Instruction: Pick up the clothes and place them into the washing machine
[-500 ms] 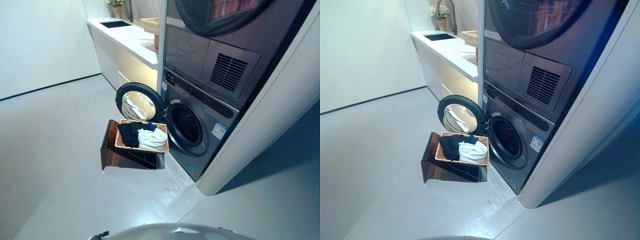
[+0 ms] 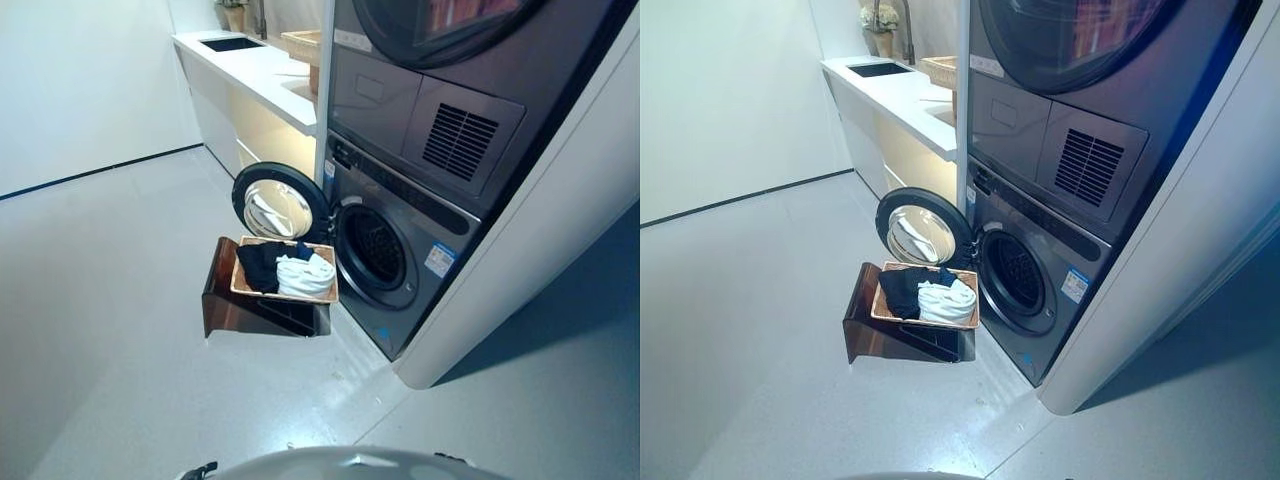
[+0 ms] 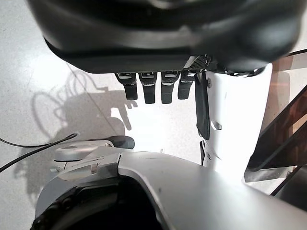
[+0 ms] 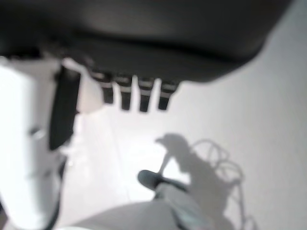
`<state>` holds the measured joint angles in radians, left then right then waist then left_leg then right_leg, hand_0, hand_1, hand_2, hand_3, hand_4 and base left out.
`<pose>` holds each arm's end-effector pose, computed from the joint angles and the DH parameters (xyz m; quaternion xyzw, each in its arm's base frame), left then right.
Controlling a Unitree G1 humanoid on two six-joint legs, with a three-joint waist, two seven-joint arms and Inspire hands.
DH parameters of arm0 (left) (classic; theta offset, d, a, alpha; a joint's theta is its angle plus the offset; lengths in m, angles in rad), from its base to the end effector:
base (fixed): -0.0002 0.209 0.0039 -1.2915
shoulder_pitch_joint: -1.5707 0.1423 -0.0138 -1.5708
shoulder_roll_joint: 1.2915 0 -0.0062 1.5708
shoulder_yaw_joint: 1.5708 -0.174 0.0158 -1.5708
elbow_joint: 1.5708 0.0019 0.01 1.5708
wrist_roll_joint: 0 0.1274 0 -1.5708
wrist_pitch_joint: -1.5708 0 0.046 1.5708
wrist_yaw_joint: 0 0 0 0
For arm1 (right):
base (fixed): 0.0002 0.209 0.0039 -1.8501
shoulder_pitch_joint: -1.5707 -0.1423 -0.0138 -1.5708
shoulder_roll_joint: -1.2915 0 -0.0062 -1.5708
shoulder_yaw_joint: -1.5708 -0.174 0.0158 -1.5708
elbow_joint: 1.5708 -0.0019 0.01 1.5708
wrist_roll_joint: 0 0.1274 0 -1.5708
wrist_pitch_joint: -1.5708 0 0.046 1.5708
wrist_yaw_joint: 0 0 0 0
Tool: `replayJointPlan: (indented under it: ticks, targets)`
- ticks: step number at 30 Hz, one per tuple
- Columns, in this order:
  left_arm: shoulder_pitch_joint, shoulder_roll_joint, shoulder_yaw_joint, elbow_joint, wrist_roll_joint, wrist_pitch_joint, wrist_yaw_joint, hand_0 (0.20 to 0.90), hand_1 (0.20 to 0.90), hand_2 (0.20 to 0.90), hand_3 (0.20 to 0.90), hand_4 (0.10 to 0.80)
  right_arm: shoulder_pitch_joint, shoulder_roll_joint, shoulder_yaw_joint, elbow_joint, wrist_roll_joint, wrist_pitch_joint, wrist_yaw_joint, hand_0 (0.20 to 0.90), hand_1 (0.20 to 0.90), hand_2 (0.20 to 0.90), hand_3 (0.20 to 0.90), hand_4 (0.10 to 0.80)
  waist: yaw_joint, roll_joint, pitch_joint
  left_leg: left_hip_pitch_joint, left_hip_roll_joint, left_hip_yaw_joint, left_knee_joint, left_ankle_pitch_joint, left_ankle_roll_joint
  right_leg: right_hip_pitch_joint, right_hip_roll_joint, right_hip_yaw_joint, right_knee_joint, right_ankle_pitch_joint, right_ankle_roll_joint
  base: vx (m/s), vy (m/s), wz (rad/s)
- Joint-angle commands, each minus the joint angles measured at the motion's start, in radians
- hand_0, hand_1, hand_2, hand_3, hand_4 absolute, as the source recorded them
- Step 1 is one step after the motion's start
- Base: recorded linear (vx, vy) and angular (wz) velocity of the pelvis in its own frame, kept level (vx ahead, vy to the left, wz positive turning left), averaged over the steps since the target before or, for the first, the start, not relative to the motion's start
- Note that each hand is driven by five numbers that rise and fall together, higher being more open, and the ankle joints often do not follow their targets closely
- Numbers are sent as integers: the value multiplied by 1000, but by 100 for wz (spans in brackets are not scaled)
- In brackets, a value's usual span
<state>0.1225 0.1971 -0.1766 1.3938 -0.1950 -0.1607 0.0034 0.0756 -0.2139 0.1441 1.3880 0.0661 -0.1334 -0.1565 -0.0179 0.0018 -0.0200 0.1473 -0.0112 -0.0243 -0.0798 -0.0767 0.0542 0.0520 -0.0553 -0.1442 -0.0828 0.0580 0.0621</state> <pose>0.0033 0.2106 -0.1051 0.0563 0.6246 0.0646 0.7762 0.0200 -0.2166 -0.1037 -0.1474 0.6075 -0.0927 0.7750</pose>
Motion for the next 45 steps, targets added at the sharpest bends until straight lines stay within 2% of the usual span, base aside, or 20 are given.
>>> replayJointPlan:
  ticks: [1,9,16,18,19,20,21,23,24,28,31,32,33,37,41,42,45]
  targets:
    - [-78,-71,8,55,-2,-47,1,900,900,900,900,800,-77,18,-16,42,-5,-24,-15,900,900,900,900,800,-20,-26,-10,-51,-4,34,-7,10,-70,23,-11,23,-4,-19,37,14,66,1]
    - [-91,-68,9,57,-3,-49,0,900,900,900,900,800,-84,16,-29,43,10,-22,-6,900,900,900,900,800,-19,-32,-1,-51,-32,26,-7,5,-43,26,-40,23,-1,-1,48,31,102,1]
    - [-97,-58,19,63,-3,-51,-4,900,900,900,900,800,-80,10,-74,42,57,-28,2,900,900,900,900,800,-13,-27,10,-35,-70,17,-7,-7,-1,-19,-96,40,127,-15,68,52,182,-2]
    - [-97,-50,23,65,-1,-50,-4,900,900,900,900,800,-71,4,-89,45,66,-27,5,900,900,900,900,800,-15,-24,20,-22,-85,11,-7,-10,14,-50,-114,47,217,-4,64,54,245,5]
    - [-98,-42,29,66,-4,-49,-5,900,900,900,900,800,-68,0,-99,48,75,-28,5,900,900,900,900,800,-18,-21,29,-14,-93,5,-7,-8,23,-80,-126,54,291,10,54,33,175,8]
    - [-98,-42,29,66,-4,-49,-5,900,900,900,900,800,-68,0,-99,48,75,-28,5,900,900,900,900,800,-18,-22,28,-14,-94,5,-7,-8,23,-80,-126,54,291,10,54,37,262,8]
    - [-99,-28,35,64,-2,-46,-9,900,900,900,900,800,-64,-5,-112,50,90,-30,4,900,900,900,900,800,-20,-16,53,-3,-106,-4,8,-17,42,-134,-144,51,425,35,26,22,227,-1]
    - [-99,-21,38,68,3,-45,-10,900,900,900,900,800,-65,-5,-115,50,92,-31,1,900,900,900,900,800,-20,-15,63,2,-109,-3,13,-22,48,-158,-149,43,466,41,18,29,188,-7]
    - [-95,-7,48,77,10,-42,-15,900,900,900,900,800,-59,-4,-128,49,102,-34,0,900,900,900,900,800,-17,-12,78,9,-108,7,25,-36,49,-187,-151,12,484,29,8,56,108,-10]
    - [-89,0,61,76,11,-49,-17,900,900,900,900,800,-49,-10,-145,55,102,-35,4,900,900,900,900,800,-26,-6,90,16,-104,3,55,-65,40,-220,-122,8,321,31,26,104,36,4]
    - [-87,0,63,77,6,-52,-14,900,900,900,900,800,-44,-4,-153,61,103,-33,1,900,900,900,900,800,-37,-21,93,48,-103,-1,32,-78,27,-257,-93,58,137,120,61,149,-43,10]
    - [-87,0,63,77,6,-52,-14,900,900,900,900,800,-44,-4,-153,61,103,-33,1,900,900,900,900,800,-37,-21,94,49,-103,-1,31,-78,27,-257,-93,58,137,120,61,328,-103,20]
    - [-86,-4,57,74,-3,-55,-7,900,900,900,900,800,-32,4,-159,57,101,-30,-2,900,900,900,900,800,-47,-37,88,85,-97,-10,23,-98,15,-279,-73,59,44,171,78,262,-83,17]
    - [-81,-14,49,71,-16,-58,-2,900,900,900,900,800,-13,8,-160,48,96,-31,-2,900,900,900,900,800,-61,-45,78,121,-84,-28,28,-122,3,-287,-46,74,48,179,73,285,-119,26]
    - [-77,-29,44,65,-29,-57,3,900,900,900,900,800,9,8,-167,44,92,-36,3,900,900,900,900,800,-71,-42,48,152,-45,-43,38,-126,-23,-291,-6,60,88,151,48,335,-225,31]
    - [-83,-31,42,68,-33,-58,2,900,900,900,900,800,5,5,-168,47,95,-40,4,900,900,900,900,800,-78,-35,36,144,-23,-48,49,-106,-38,-285,13,68,89,134,32,297,-266,32]
    - [-96,-39,38,57,-68,-63,10,900,900,900,900,800,-4,-2,-173,32,119,-51,3,900,900,900,900,800,-86,-22,24,124,17,-62,104,-24,-75,-292,48,60,130,95,6,311,-272,29]
